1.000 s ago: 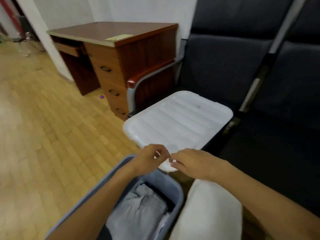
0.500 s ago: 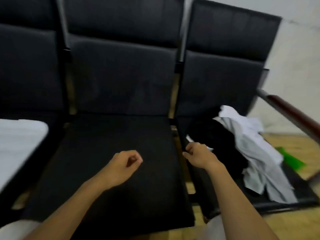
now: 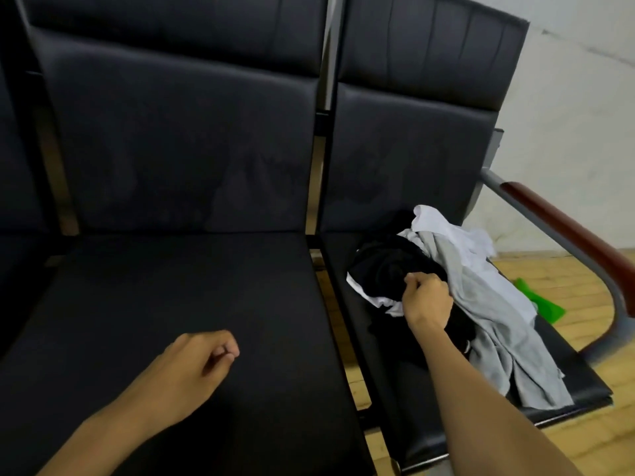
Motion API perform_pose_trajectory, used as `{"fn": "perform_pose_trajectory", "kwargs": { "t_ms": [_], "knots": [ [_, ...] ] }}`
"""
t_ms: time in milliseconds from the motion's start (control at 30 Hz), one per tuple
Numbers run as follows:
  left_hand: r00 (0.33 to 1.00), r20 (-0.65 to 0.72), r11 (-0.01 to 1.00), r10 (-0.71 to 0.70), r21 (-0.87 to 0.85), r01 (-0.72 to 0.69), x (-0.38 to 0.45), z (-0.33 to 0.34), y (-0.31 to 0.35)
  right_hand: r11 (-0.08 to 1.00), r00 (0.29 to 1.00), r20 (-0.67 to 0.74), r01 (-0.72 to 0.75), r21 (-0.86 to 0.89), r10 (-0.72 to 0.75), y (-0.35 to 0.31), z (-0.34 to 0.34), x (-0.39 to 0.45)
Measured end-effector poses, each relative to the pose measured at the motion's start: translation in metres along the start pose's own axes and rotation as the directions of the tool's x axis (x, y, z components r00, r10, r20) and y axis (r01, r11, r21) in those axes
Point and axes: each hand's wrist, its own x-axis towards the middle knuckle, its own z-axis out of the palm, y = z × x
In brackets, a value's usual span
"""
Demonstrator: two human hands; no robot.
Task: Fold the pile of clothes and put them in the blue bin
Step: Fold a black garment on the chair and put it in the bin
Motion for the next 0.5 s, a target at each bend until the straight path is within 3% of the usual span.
{"fn": "perform_pose_trajectory", "kwargs": {
  "t_ms": [133, 233, 333, 400, 500],
  "knots": [
    [1.0, 0.012, 1.0, -0.003, -0.007, 0.003, -0.013, -0.009, -0.002, 0.979, 0.964, 0.256, 0.12, -0.164, -0.076, -0.01, 0.012, -0.007],
    [1.0, 0.012, 0.999, -0.005, -0.032, 0.006, -0.028, -0.018, -0.009, 0.996, 0.991, 0.096, -0.091, -0.007, 0.092, -0.002, 0.016, -0.008],
    [0.999, 0.028, 0.999, -0.04, -0.026, 0.041, -0.038, -0.027, -0.021, 0.908, 0.942, -0.055, -0.303, 0.29, 0.332, -0.003, 0.0, -0.002],
    [0.998, 0.013, 0.998, -0.055, -0.043, 0.055, -0.044, -0.032, -0.028, 0.844, 0.919, -0.13, -0.278, 0.459, 0.373, -0.018, -0.02, 0.0],
    [0.996, -0.054, 0.987, -0.065, -0.148, 0.056, -0.045, -0.04, -0.029, 0.782, 0.934, -0.219, -0.09, 0.617, 0.281, -0.061, -0.059, -0.004]
  ]
}}
